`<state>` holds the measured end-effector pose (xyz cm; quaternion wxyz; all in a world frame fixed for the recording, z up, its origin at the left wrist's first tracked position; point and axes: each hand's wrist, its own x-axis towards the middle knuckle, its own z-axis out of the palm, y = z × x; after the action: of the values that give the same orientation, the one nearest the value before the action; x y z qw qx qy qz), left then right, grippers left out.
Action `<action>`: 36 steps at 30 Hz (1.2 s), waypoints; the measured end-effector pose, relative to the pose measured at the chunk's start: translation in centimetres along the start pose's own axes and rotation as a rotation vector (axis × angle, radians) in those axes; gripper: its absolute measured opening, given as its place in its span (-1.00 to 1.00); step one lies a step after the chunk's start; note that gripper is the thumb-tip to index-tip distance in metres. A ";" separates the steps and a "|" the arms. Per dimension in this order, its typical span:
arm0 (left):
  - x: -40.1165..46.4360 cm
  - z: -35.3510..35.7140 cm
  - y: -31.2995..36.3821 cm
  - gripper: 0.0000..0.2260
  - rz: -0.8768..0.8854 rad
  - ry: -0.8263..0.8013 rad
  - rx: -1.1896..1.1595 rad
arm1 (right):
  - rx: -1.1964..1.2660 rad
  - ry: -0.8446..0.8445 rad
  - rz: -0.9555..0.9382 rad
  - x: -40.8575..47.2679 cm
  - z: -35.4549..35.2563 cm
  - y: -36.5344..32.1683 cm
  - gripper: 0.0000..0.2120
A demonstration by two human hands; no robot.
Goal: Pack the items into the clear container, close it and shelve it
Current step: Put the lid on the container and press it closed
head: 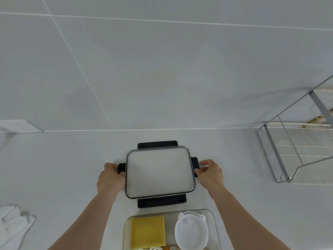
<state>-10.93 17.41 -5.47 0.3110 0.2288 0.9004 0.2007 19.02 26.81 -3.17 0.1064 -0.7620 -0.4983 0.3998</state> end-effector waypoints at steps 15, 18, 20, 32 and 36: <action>-4.0 -3.4 3.8 -0.84 0.171 -0.062 -0.453 | 0.278 0.058 -0.041 -2.2 -3.6 0.6 -0.80; -6.2 -5.7 4.1 -0.80 0.272 -0.142 -0.615 | 0.445 0.057 -0.086 -4.1 -5.8 0.4 -0.83; -8.0 -6.9 3.5 -0.77 0.330 -0.192 -0.653 | 0.533 0.029 -0.113 -5.5 -6.9 0.4 -0.85; -15.3 -8.7 -5.3 -0.86 0.272 -0.384 -0.734 | 0.781 -0.192 -0.126 -13.8 -7.4 5.7 -0.60; -17.0 -8.1 -8.0 -0.72 0.265 -0.374 -0.684 | 0.746 -0.127 -0.046 -15.0 -6.9 7.1 -0.64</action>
<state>-6.56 -0.04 4.34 0.4986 0.2589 0.6725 0.4817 26.05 12.37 4.95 0.3543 -0.6333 -0.3409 0.5976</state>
